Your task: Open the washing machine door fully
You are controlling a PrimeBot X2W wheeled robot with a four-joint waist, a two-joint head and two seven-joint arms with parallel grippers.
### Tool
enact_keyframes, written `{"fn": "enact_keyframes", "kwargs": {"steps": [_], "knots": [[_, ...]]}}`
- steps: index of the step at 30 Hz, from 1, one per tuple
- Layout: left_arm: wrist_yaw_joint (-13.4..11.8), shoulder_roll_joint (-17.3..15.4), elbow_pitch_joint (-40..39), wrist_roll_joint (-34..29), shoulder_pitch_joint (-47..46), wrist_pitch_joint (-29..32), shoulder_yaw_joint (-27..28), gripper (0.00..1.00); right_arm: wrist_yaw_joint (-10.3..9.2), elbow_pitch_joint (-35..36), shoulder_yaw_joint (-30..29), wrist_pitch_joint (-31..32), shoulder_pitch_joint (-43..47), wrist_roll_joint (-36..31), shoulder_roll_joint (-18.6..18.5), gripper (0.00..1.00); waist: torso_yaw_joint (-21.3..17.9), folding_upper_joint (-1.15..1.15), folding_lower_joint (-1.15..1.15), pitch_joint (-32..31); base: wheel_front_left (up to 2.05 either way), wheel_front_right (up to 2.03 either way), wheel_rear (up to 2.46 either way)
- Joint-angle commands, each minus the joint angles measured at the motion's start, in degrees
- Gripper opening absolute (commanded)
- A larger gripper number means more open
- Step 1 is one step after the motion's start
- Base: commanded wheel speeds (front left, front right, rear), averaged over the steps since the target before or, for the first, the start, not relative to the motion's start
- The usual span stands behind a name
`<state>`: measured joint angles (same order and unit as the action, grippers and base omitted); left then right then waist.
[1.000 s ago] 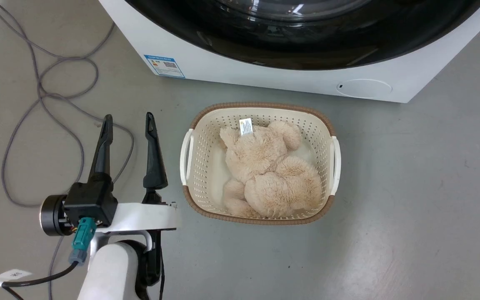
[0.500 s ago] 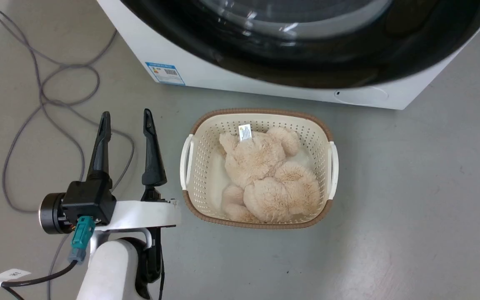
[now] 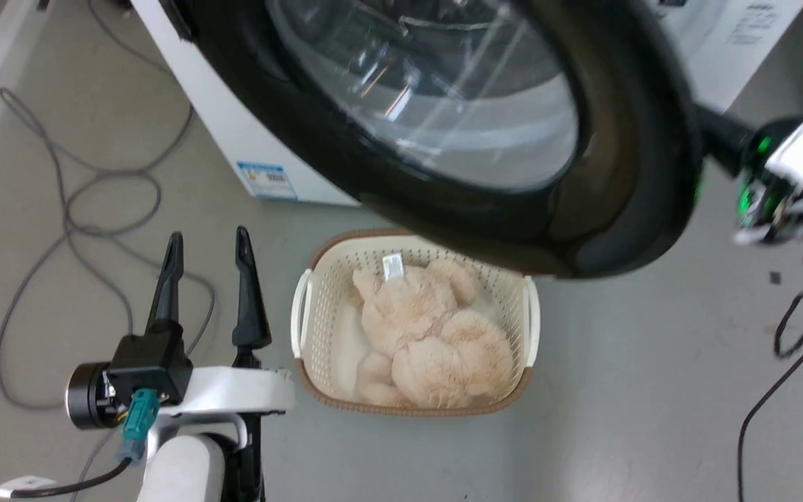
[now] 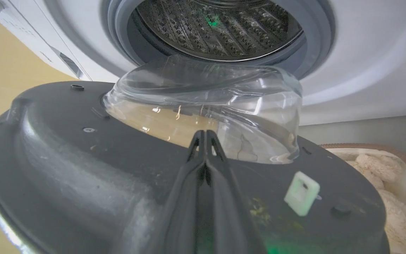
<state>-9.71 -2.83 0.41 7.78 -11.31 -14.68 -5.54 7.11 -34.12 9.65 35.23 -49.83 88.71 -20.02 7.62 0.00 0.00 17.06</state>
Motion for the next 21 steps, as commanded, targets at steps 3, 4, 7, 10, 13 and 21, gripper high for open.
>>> {"fn": "enact_keyframes", "kwargs": {"steps": [3,4,7,10,13,21], "knots": [[0.72,-0.05,0.7,-0.66,1.82,-0.32,0.65,1.0,0.37,4.34,0.77,0.8,5.65,0.77,0.89,0.0,-1.3,0.0,0.0,-3.12,0.0,0.0,0.0],[0.83,-0.05,0.84,-0.75,2.22,-0.32,0.78,1.0,0.37,5.74,1.05,1.07,7.2,1.03,1.25,0.0,-1.48,0.0,0.0,-3.74,0.0,0.0,0.0],[1.11,-0.05,1.09,-0.98,3.41,-0.32,1.18,1.0,0.37,9.67,1.5,1.25,11.38,1.75,2.25,0.0,-2.05,0.0,0.0,-5.18,0.0,0.0,0.0],[1.52,-0.05,1.41,-1.17,4.35,-0.32,1.28,1.0,0.37,13.28,1.97,1.59,14.99,2.34,3.04,0.0,-2.43,0.0,0.0,-6.11,0.0,0.0,0.0],[1.79,-0.05,1.87,-1.26,4.99,-0.32,1.23,1.0,0.37,16.07,2.53,2.09,17.93,2.74,3.65,0.0,-2.63,0.0,0.0,-6.91,0.0,0.0,0.0],[1.79,-0.05,2.79,-2.51,6.42,-0.32,1.2,1.0,0.37,23.4,5.09,2.14,26.47,2.93,6.63,0.0,-2.52,0.0,0.0,-8.85,0.0,0.0,0.0]]}}
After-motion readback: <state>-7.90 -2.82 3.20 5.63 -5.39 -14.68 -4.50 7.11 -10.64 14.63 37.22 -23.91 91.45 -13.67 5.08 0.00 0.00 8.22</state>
